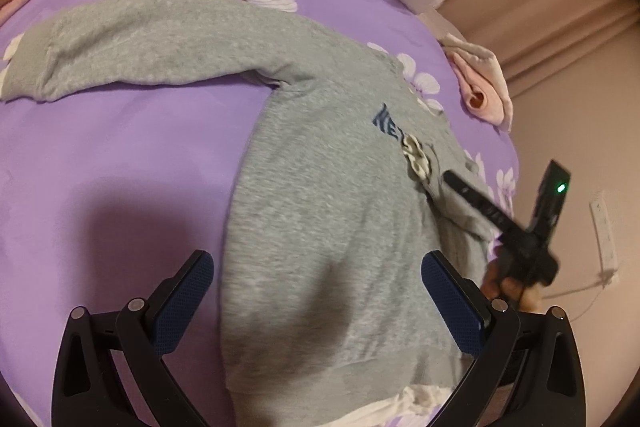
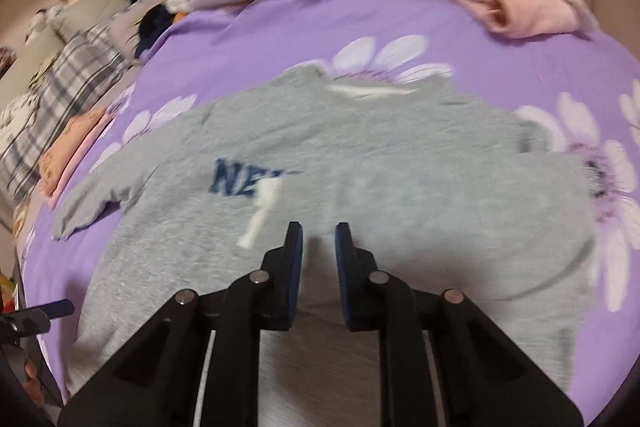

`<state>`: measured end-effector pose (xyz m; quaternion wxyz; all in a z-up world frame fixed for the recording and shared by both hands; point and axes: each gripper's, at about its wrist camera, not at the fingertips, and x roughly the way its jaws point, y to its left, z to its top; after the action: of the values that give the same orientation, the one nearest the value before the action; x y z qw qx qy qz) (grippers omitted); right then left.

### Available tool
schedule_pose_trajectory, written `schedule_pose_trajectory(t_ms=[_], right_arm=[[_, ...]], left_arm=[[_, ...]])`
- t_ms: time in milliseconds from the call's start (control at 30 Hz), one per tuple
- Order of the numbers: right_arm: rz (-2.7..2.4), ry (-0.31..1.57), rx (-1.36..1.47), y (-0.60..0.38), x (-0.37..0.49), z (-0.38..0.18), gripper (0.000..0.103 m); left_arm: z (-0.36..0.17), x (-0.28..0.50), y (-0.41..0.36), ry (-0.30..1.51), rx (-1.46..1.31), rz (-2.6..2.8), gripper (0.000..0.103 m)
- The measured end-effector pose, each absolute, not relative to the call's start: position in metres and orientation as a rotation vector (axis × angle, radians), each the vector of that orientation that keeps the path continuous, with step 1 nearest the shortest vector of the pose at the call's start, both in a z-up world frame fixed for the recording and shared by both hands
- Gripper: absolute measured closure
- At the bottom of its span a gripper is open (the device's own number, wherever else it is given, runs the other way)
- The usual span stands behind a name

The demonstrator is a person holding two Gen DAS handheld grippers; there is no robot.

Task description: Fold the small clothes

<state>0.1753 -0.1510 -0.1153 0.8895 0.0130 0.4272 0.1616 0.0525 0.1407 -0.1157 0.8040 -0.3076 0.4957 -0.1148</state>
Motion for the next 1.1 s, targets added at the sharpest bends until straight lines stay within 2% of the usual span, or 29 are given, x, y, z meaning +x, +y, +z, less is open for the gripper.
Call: schedule_pose_trajectory(t_ms=[100, 233, 333, 367, 433, 500, 733, 1100], right_arm=[[0.32, 0.937, -0.021, -0.137, 0.185, -0.137, 0.087], [0.311, 0.94, 0.039, -0.14, 0.18, -0.126, 0.087], [0.348, 0.884, 0.159, -0.156, 0.164, -0.11, 0.082], [0.357, 0.87, 0.203, -0.162, 0.158, -0.106, 0.08], [0.377, 0.857, 0.292, -0.169, 0.144, -0.102, 0.061], [0.409, 0.846, 0.346, -0.169, 0.131, -0.101, 0.055], [0.503, 0.86, 0.512, -0.171, 0.083, -0.12, 0.05], [0.53, 0.807, 0.569, -0.179, 0.058, -0.118, 0.048]], left_arm=[[-0.118, 0.053, 0.156, 1.047, -0.716, -0.238, 0.0], [-0.117, 0.051, 0.184, 1.007, -0.804, -0.216, 0.0], [-0.115, 0.046, 0.207, 0.956, -0.884, -0.195, 0.0], [-0.114, 0.045, 0.214, 0.944, -0.902, -0.187, 0.0], [-0.113, 0.043, 0.226, 0.926, -0.939, -0.167, 0.0], [-0.113, 0.042, 0.232, 0.921, -0.956, -0.141, 0.0], [-0.126, 0.06, 0.226, 0.924, -1.029, -0.175, 0.0], [-0.151, 0.098, 0.283, 0.743, -1.244, -0.045, 0.0]])
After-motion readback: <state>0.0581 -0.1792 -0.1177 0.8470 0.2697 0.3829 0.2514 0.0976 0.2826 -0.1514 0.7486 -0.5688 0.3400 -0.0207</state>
